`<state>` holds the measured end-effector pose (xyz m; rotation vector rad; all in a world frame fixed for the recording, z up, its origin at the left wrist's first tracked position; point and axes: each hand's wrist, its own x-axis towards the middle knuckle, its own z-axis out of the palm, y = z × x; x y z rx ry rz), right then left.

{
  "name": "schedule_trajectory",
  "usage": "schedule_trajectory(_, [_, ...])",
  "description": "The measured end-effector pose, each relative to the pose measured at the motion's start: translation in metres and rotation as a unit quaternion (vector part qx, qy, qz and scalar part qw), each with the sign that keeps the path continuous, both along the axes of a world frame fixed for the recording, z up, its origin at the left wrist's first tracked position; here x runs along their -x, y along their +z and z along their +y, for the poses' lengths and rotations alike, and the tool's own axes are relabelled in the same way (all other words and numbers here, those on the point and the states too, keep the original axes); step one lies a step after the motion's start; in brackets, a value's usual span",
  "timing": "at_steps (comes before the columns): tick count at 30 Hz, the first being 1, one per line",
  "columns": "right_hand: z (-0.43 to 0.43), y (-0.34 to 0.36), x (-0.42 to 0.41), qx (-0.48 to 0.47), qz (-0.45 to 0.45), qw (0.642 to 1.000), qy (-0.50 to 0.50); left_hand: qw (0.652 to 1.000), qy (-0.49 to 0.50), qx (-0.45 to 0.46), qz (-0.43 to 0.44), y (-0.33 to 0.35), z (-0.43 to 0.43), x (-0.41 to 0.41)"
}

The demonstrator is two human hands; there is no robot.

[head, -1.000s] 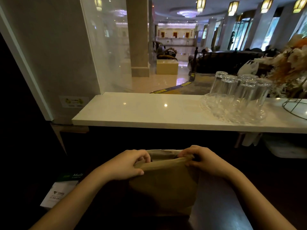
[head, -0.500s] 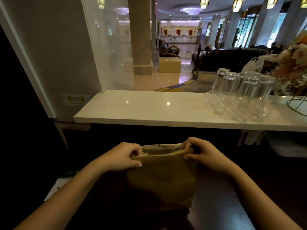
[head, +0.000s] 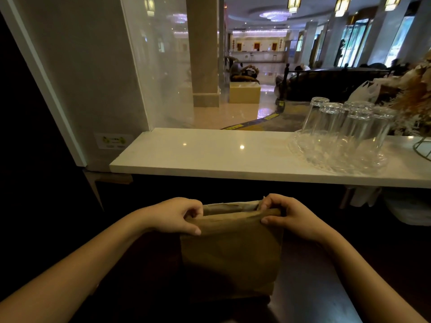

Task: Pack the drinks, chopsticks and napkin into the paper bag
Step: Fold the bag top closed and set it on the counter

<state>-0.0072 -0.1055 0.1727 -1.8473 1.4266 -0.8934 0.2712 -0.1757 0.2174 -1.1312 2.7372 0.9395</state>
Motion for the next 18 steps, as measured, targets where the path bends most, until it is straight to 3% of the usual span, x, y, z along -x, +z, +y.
schedule_trajectory(5, [0.000,-0.010,0.004,-0.021,-0.022,0.999,-0.027,0.971,0.102,-0.023,0.215,-0.034,0.012,-0.008])
schedule_trajectory(7, [0.001,-0.015,0.003,-0.024,-0.052,0.998,-0.037,0.955,0.130,-0.039,0.264,-0.049,0.019,-0.010])
schedule_trajectory(13, [0.007,-0.025,0.003,-0.014,-0.152,0.986,-0.071,0.926,0.160,-0.069,0.336,-0.066,0.028,-0.015])
schedule_trajectory(18, [0.004,-0.032,0.005,0.019,-0.042,0.985,-0.166,0.929,0.219,0.005,0.298,-0.061,0.024,-0.011])
